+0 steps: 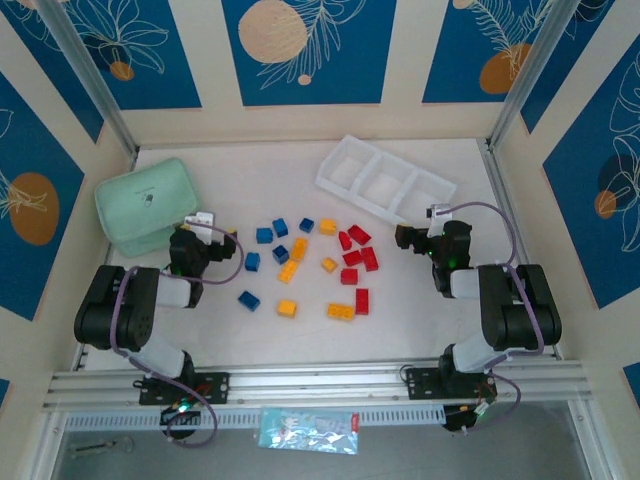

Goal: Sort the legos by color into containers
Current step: Pick up the lego from the center of the table.

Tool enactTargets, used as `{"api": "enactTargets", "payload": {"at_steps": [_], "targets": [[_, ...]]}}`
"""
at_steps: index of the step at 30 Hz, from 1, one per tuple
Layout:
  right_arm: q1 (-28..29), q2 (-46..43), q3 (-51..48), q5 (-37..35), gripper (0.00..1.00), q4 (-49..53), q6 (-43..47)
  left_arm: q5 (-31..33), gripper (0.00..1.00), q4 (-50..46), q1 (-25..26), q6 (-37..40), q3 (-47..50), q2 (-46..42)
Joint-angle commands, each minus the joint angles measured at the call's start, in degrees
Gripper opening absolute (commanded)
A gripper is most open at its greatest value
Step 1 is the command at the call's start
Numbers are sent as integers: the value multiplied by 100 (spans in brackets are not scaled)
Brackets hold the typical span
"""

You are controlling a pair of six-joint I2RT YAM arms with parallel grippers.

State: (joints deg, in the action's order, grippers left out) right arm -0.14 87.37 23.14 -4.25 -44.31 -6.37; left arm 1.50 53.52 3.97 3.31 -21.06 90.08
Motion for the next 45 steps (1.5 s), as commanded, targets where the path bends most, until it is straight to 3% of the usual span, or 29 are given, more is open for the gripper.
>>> {"api": "enactTargets", "payload": {"at_steps": [1, 8, 12, 17, 20, 24, 27, 31, 36, 45], "targets": [[-22, -80, 93, 138, 99, -125, 68, -132, 99, 0, -36, -15, 19, -238], [-127, -791, -47, -24, 99, 245, -136, -67, 99, 56, -32, -41, 448, -1054], [-286, -1450, 125, 127, 99, 1152, -406, -64, 99, -703, -28, -129, 361, -1760], [-435, -2156, 411, 140, 99, 2209, -872, -129, 99, -1695, -36, -793, 95, -2599], [-615, -2507, 814, -148, 99, 3458, -2252, -87, 99, -1976, -47, -1621, 25, -2987], [-952, -2598, 961, 369, 99, 4283, -3193, -42, 99, -2001, -69, -2364, 152, -3328], [-1127, -2619, 1038, 827, 99, 4571, -3198, -304, 99, -2725, -72, -2930, -80, -3484], [-694, -2604, 1492, 481, 99, 5571, -3004, -993, 99, -4096, -24, -3177, -720, -3531], [53, -2315, 2123, 315, 99, 6831, -2685, -1111, 99, -5507, 260, -3368, -1284, -3629], [1939, -1393, 3029, -314, 99, 8551, -2087, -1368, 99, -6457, 1323, -3741, -1583, -3479]]}}
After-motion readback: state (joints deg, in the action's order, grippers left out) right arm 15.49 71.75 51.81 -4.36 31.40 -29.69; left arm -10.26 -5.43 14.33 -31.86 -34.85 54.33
